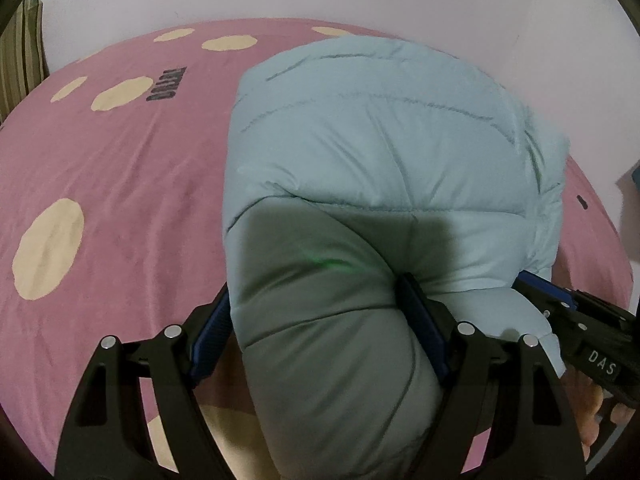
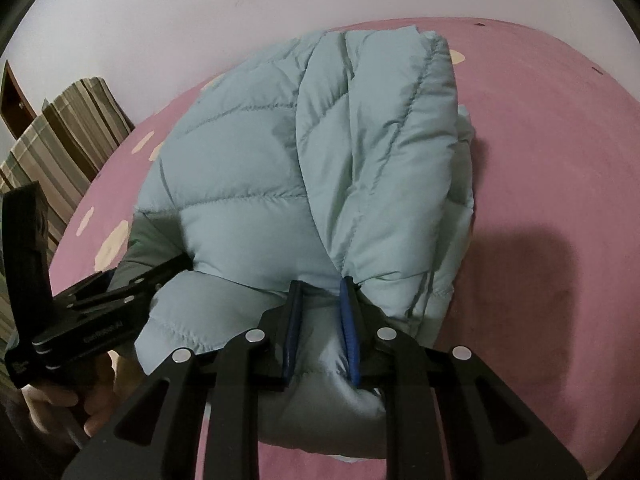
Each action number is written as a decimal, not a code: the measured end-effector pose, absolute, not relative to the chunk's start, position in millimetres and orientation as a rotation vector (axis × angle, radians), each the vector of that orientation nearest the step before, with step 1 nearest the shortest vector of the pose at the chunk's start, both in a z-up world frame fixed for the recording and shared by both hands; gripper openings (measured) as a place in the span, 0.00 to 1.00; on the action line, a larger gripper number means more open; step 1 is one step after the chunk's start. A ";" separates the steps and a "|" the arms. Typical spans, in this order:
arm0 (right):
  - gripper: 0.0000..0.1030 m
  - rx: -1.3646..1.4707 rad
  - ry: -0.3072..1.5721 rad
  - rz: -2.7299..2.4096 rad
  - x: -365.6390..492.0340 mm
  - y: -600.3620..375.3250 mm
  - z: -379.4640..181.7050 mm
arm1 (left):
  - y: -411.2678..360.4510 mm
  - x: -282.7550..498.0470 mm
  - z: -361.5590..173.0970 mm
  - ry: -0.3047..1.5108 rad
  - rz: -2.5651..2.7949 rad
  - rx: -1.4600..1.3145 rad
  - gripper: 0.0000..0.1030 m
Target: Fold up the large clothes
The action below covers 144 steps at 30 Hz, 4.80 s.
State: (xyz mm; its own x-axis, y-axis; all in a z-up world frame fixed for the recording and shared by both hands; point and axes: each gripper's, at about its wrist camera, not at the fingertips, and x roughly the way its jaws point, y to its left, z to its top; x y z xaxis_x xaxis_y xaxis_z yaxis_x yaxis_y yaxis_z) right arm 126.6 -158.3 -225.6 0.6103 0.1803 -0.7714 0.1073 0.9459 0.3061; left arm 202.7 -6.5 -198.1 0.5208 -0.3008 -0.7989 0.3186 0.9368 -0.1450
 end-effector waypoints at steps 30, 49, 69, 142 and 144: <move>0.20 0.359 0.965 -0.002 228.9 -207.6 -220.9 | -24.9 307.8 -184.1 0.988 -0.305 0.156 0.73; 0.18 0.337 0.918 -0.047 226.8 -200.8 -223.3 | -28.5 314.3 -208.8 1.014 -0.292 0.150 0.74; 0.18 0.322 0.915 -0.069 226.9 -198.4 -219.9 | -29.6 314.1 -208.5 1.007 -0.285 0.177 0.74; 0.78 0.223 0.635 -0.170 33.3 -127.8 -96.5 | 19.5 104.5 -64.5 0.649 -0.154 0.055 0.97; 0.78 0.221 0.627 -0.170 29.1 -125.7 -92.2 | 18.4 99.1 -58.4 0.638 -0.154 0.054 0.97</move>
State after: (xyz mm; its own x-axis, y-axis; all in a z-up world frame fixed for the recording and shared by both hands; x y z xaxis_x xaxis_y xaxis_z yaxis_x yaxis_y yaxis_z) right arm 29.1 -125.7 -92.2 0.7971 -0.0907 -0.5970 0.2241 0.9625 0.1529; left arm 99.1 18.4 -58.4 0.7921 -0.1261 -0.5973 0.1596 0.9872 0.0032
